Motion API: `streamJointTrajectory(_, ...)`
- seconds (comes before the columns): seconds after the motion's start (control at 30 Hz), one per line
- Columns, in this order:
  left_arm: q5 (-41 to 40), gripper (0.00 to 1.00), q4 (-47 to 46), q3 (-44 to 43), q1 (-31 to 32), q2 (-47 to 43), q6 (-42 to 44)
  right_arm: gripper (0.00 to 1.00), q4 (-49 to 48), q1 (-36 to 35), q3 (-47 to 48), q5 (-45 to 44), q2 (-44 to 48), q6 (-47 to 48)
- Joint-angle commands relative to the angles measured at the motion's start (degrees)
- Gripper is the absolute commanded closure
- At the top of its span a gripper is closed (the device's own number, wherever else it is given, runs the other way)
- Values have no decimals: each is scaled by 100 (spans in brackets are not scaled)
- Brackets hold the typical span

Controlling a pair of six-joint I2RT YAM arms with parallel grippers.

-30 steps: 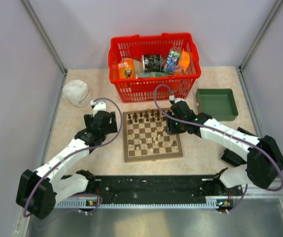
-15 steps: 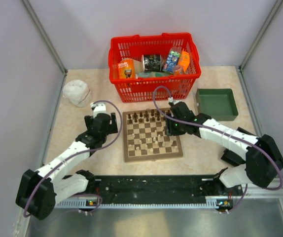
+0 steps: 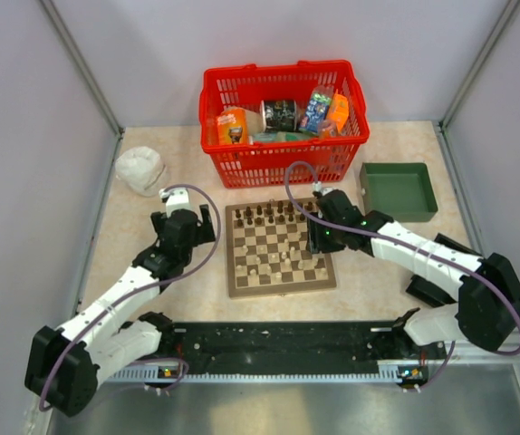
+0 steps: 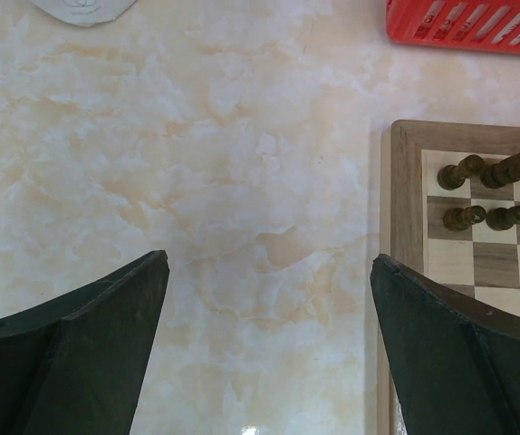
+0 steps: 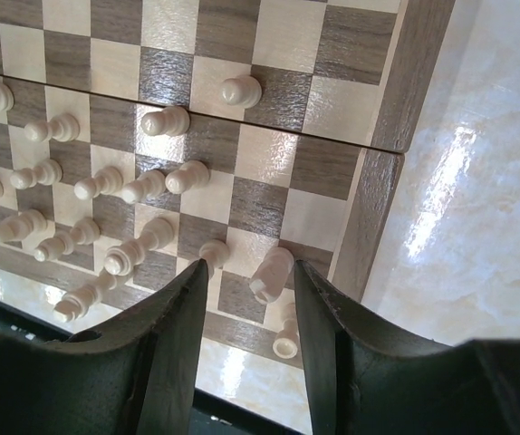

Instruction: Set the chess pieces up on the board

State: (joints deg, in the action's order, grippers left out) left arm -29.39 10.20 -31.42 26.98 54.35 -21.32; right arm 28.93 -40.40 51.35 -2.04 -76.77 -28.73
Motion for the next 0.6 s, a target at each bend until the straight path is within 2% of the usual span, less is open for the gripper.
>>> streamJointTrajectory(0.0,73,1,8,-207,-18,-179,-214,57,-54,-91,-55,143,5,25)
streamJointTrajectory(0.57,425,1,202,-295,-9,-240,-759,62,-19,-284,-196,-253,-206,8)
